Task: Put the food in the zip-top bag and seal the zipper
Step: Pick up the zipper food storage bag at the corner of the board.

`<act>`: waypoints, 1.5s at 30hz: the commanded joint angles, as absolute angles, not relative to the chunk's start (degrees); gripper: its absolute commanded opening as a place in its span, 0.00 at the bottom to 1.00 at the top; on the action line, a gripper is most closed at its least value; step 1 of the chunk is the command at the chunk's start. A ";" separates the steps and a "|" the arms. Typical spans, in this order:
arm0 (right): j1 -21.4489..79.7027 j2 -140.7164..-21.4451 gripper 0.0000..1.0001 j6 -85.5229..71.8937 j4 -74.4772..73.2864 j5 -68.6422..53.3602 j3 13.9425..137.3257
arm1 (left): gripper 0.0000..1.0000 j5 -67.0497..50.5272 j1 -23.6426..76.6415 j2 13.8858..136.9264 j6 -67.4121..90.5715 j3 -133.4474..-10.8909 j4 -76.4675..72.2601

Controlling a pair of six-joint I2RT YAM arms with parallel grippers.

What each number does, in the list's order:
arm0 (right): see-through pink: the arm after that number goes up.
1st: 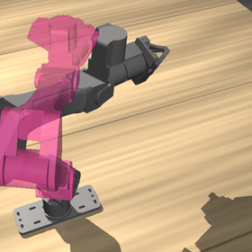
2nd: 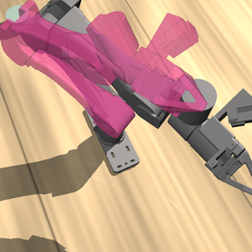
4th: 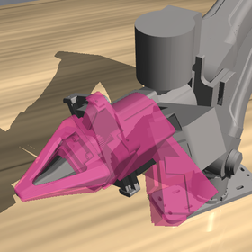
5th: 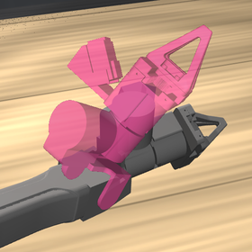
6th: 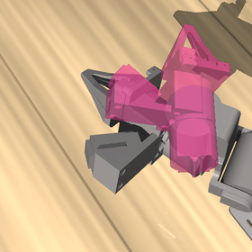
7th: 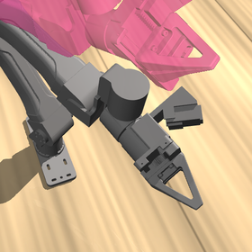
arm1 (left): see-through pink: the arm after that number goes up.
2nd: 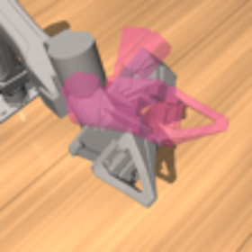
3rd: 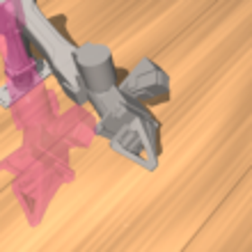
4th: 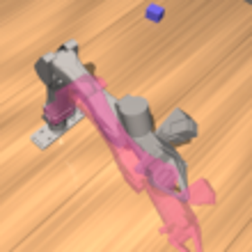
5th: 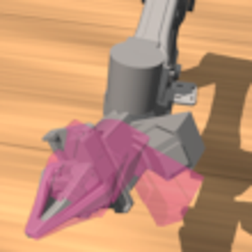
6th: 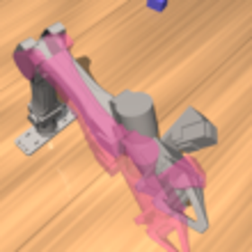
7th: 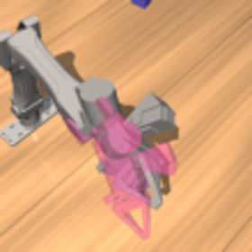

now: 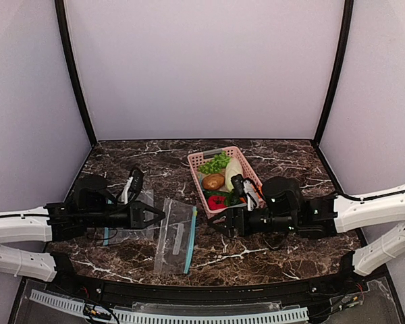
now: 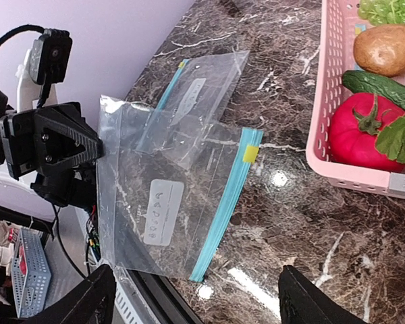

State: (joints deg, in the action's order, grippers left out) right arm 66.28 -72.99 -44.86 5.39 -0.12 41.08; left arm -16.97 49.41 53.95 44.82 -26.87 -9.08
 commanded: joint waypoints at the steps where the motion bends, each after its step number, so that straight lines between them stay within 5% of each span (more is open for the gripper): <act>1: 66.62 -73.21 0.81 -44.16 13.45 -4.99 39.61 | 0.01 -20.79 49.73 53.74 47.60 -29.17 -16.00; 13: 66.55 -78.15 0.71 -45.56 21.09 -10.65 39.81 | 0.01 -23.81 49.73 55.90 49.94 -37.27 -18.84; 45: 61.35 -84.89 0.70 -47.17 39.83 -23.76 40.92 | 0.01 -31.70 49.68 58.32 55.87 -43.57 -24.80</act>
